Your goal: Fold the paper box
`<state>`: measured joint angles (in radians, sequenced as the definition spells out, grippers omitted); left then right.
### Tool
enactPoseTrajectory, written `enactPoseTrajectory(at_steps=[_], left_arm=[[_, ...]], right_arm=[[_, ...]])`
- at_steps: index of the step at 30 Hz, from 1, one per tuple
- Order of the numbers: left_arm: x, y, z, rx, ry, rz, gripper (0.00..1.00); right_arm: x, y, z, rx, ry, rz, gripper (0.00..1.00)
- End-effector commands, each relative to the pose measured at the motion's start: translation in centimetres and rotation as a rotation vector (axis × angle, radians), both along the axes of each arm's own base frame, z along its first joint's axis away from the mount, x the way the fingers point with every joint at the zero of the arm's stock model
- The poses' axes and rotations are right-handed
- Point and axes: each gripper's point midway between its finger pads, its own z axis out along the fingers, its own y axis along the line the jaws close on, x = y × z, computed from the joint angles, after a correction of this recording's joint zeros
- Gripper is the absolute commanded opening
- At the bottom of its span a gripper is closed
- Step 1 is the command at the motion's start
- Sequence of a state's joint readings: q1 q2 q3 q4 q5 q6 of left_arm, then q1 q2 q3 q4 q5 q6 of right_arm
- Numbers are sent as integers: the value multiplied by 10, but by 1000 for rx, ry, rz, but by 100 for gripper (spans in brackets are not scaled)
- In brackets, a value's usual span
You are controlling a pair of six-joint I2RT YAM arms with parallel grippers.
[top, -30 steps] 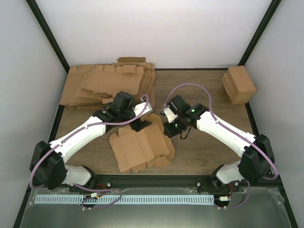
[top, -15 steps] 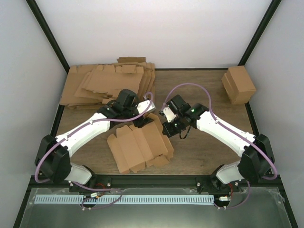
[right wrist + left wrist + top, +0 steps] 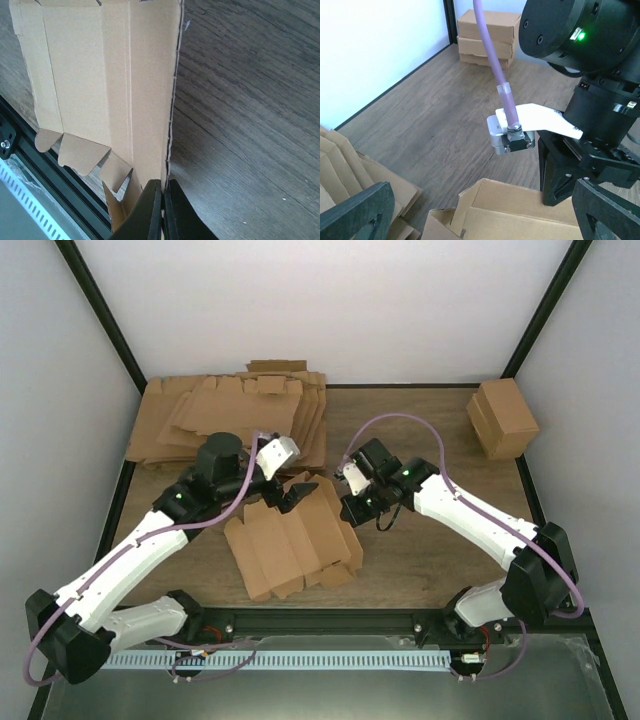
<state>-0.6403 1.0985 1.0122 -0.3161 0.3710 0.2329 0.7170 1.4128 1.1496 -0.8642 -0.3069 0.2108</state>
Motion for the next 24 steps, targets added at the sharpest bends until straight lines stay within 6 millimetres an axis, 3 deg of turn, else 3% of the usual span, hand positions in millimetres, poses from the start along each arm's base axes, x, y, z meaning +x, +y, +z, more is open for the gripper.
enactPoseTrajectory(at_steps=[1,8,9,13,19,24], left_arm=[[-5,0,-9,-16,25,-11,100],[20,-11,-30,61,-41,-30,99],[23,-14,-30,69,-49,-46,95],[28,-29,-48,147,-8,-168,63],[32,-39,-62,183,50,-238,54],[26,-40,-65,202,51,-291,30]], right_arm=[[7,14,30,86,-67,18,1],[6,13,42,101,-82,24,1],[5,13,42,102,-83,25,1],[2,11,44,105,-85,26,1],[-1,9,46,111,-98,42,1],[1,5,44,91,-113,34,1]])
